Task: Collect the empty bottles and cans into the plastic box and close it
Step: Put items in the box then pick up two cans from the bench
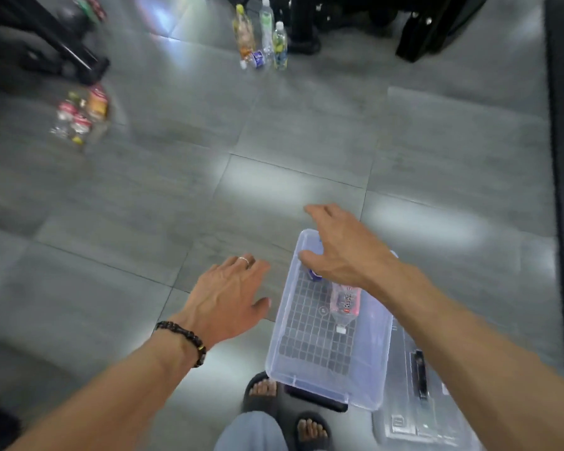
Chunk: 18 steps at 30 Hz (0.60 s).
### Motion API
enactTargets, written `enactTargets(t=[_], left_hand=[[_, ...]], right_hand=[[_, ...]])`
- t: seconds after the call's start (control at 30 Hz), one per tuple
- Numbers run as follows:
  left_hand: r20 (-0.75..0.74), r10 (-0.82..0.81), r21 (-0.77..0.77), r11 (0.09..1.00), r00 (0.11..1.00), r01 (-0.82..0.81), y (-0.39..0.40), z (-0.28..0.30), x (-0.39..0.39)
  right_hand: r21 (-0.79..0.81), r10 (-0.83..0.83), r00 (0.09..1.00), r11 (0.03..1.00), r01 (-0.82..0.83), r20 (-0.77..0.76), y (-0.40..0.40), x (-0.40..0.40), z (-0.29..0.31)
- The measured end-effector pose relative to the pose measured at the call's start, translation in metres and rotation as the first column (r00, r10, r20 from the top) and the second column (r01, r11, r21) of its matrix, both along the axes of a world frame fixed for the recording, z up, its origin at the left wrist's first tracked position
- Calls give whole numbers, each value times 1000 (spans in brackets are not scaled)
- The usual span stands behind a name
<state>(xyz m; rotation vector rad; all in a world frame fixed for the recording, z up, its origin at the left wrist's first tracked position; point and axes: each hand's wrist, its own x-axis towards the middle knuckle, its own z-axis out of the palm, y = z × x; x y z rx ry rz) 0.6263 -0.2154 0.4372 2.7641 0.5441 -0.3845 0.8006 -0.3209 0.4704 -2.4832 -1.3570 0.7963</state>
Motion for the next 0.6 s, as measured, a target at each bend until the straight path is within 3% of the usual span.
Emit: enactTargets(t=[0.3, 0.6], left_hand=[[135, 362, 56, 927, 922, -372, 31, 167, -109], [184, 629, 25, 765, 755, -644, 71, 241, -263]], right_hand=[[92, 320, 940, 939, -331, 122, 81, -71, 166], [109, 621, 768, 762, -638, 156, 196, -218, 255]])
